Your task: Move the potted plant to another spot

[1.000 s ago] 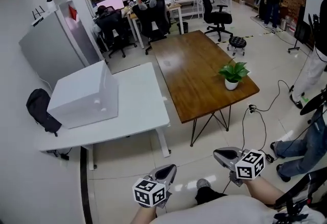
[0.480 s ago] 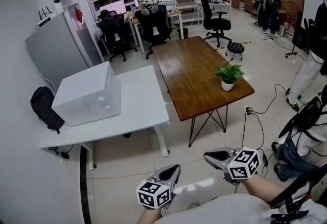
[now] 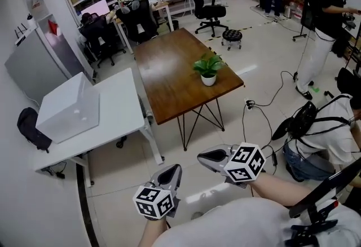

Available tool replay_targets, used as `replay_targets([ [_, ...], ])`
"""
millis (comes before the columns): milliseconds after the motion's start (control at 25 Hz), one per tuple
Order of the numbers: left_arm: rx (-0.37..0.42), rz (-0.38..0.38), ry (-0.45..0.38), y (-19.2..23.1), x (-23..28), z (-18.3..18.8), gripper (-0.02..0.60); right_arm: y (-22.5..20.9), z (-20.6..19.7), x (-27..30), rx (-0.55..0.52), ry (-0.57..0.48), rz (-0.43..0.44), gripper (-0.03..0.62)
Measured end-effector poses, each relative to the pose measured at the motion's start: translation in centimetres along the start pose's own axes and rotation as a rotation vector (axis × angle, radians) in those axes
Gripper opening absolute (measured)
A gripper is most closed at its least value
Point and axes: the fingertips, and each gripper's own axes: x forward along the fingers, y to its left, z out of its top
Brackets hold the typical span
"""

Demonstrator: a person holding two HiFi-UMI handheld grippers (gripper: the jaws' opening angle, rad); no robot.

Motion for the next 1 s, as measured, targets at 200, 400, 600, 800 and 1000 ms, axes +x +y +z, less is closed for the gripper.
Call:
replay_targets([
  [200,0.016,-0.008,0.025,-5.3,3.0,0.1,-0.003,-1.2,-1.0,-5.3,0.006,-0.013,-0.001,0.005],
  [400,0.049,0.003,0.031,-7.6,3.2,0.5,-0.003,-0.2,-1.3,-7.5,0.002,-0.032,0.019,0.005],
  [600,0.081,0.001,0.041,-8.3,1.5,0.8,-0.003,1.6,-1.5,-7.4,0.011,-0.057,0.023,0.005],
  [800,0.083,-0.006,0.036,-8.3,-0.2,0.5,-0.003,3.2,-1.9,-6.7,0.012,-0.049,0.036,0.005],
  [1000,0.063,-0.018,0.051,-8.4,-1.0,-0.4,-0.003,3.7,-2.4,-6.9,0.01,-0.033,0.02,0.005],
])
